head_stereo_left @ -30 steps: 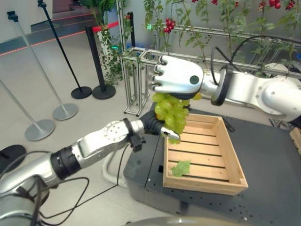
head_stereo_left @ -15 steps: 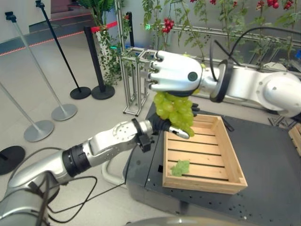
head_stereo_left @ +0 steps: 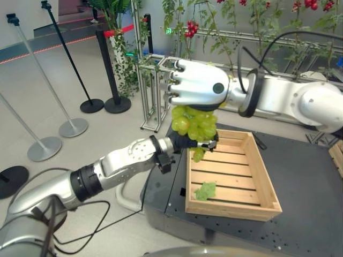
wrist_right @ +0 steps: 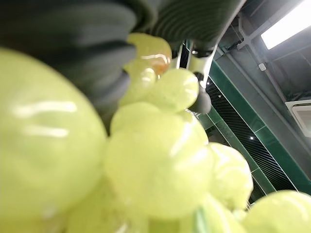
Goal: Pick up the fruits from the basket on one side to the basket on the other side
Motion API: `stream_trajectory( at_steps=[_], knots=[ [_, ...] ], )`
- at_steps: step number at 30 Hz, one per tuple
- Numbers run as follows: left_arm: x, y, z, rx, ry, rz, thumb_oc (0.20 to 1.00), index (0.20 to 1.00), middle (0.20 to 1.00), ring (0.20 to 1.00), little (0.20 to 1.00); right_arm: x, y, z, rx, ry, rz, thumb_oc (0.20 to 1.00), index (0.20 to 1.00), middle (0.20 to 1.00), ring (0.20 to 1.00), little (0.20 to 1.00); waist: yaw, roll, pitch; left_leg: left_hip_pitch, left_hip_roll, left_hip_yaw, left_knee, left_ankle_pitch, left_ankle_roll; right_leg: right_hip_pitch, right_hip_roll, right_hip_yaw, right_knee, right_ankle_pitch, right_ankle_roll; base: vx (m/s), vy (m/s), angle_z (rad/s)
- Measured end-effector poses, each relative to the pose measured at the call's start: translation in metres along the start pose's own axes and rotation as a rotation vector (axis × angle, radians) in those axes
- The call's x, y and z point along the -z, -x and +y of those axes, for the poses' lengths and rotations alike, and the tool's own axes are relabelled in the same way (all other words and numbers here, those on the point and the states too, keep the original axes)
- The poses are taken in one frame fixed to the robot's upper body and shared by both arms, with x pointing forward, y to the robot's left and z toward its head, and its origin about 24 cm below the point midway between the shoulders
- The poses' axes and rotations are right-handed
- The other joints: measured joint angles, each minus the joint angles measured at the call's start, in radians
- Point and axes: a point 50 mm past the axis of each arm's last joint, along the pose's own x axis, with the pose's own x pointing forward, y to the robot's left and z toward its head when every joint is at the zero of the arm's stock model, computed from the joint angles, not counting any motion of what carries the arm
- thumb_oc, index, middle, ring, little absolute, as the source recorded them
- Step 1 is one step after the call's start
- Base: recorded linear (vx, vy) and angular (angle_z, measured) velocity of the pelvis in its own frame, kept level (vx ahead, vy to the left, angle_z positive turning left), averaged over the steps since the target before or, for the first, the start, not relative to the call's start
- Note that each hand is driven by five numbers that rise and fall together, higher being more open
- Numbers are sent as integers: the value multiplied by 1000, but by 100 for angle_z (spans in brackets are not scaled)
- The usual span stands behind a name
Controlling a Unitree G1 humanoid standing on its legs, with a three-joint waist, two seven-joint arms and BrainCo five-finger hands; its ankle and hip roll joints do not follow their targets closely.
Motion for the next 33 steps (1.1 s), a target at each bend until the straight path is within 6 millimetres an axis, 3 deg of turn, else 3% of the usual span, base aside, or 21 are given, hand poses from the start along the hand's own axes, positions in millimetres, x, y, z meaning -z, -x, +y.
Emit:
stream_trajectory(
  at_steps=[11,12,13,16,19,20,25,29,33],
  knots=[
    [5,4,1,-13,14,15,200,200,200,200,200,0,0,0,-2,-1,0,200,200,200,200,200,0,0,0,0,0,0,0,0,0,0,0,0,0,0,0,0,0,0],
    [6,6,3,-26,21,10,200,200,200,200,200,0,0,1,-3,-2,1,492,492,492,492,492,0,1,0,0,0,0,0,0,0,1,0,0,0,0,0,0,0,0],
    [7,7,3,-32,25,9,200,200,200,200,200,0,1,1,-6,-2,2,1000,1000,1000,1000,1000,-1,1,0,0,0,0,0,0,0,1,0,0,0,0,0,0,0,0],
    [12,16,9,-90,64,-7,200,200,200,200,200,0,7,8,-8,-33,46,1000,1000,1000,1000,1000,1,2,1,0,0,-1,0,0,0,1,0,-1,0,0,0,0,0,0],
    [29,41,22,-220,113,14,200,200,200,200,200,-13,28,33,-68,-150,143,1000,1000,1000,1000,1000,3,13,8,-1,-3,-8,0,1,2,2,-3,-7,1,-3,1,-3,26,6],
    [28,45,24,-229,105,13,200,200,200,200,200,-17,33,39,-84,-180,166,1000,1000,1000,1000,1000,24,20,13,-2,-8,-11,1,1,2,7,-3,-11,1,-4,3,5,44,9],
    [21,72,40,-387,83,-87,200,200,200,200,200,-27,65,49,-81,-274,340,1000,1000,1000,1000,1000,48,20,23,-16,-18,-59,6,0,3,20,-9,-59,1,-15,7,11,79,26],
    [29,101,51,-574,118,-132,200,200,200,200,200,-34,96,65,-69,-401,597,1000,1000,1000,1000,1000,117,4,46,-60,-44,-150,37,1,4,43,-22,-152,5,-30,15,-1,122,62],
    [25,100,55,-627,79,-171,200,200,200,200,200,-36,100,71,8,-505,724,1000,1000,1000,1000,1000,176,-19,91,-116,-81,-213,110,-25,25,-5,-71,-207,158,-105,34,22,172,70]
  ],
)
